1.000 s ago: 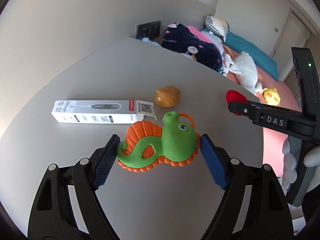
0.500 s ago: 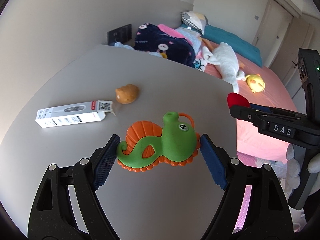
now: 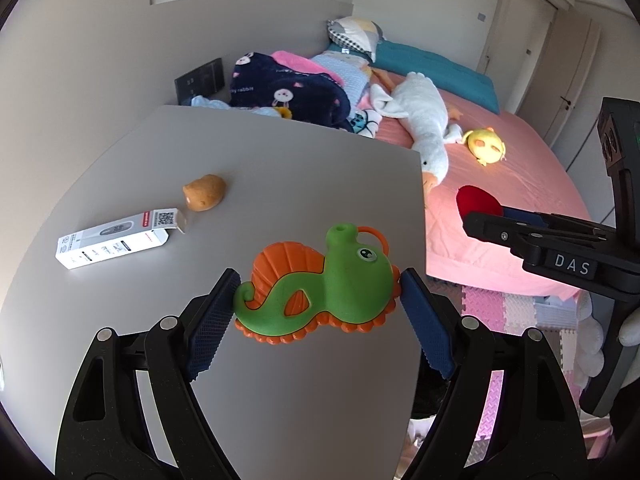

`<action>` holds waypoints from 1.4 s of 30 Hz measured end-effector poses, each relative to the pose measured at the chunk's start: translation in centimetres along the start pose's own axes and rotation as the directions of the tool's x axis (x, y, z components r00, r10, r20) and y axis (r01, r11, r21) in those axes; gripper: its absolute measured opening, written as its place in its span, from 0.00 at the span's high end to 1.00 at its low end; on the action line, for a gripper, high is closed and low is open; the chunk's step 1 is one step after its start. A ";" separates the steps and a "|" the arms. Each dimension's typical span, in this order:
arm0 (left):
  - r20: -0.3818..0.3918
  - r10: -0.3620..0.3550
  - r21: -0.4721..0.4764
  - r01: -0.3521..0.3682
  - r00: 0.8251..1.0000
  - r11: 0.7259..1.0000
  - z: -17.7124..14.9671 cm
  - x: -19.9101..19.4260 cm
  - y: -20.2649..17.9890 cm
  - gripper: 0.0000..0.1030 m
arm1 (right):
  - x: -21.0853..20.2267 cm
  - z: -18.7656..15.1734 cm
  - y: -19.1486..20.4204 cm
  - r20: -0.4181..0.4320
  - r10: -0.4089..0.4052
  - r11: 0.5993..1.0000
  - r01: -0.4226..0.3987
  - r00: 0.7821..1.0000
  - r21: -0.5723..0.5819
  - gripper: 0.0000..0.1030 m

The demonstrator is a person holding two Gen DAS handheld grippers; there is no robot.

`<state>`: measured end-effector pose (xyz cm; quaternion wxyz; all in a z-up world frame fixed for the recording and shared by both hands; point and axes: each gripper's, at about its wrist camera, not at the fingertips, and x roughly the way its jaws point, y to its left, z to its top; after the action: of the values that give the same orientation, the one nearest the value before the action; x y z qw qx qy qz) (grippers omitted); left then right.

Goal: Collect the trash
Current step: 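Carry the seahorse toy and red heart over the black bin and release both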

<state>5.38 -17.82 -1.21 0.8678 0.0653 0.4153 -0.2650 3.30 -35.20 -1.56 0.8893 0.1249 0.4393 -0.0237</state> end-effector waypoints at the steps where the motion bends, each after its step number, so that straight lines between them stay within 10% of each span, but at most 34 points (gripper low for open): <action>1: 0.001 -0.004 0.005 0.004 1.000 1.000 0.0 -0.1 -0.3 0.24 | -0.2 -0.2 -0.2 0.002 -0.001 1.000 0.001 1.000 0.004 0.52; 42: -0.071 -0.231 0.271 0.241 0.970 0.932 0.9 2.1 -13.7 0.24 | -8.7 -6.9 -11.0 0.050 -0.200 0.947 0.180 0.979 0.265 0.52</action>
<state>0.04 -30.58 -0.80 0.8039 0.1411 0.3952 -0.4216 -9.05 -44.73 -0.96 0.8750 0.1960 0.4084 -0.1710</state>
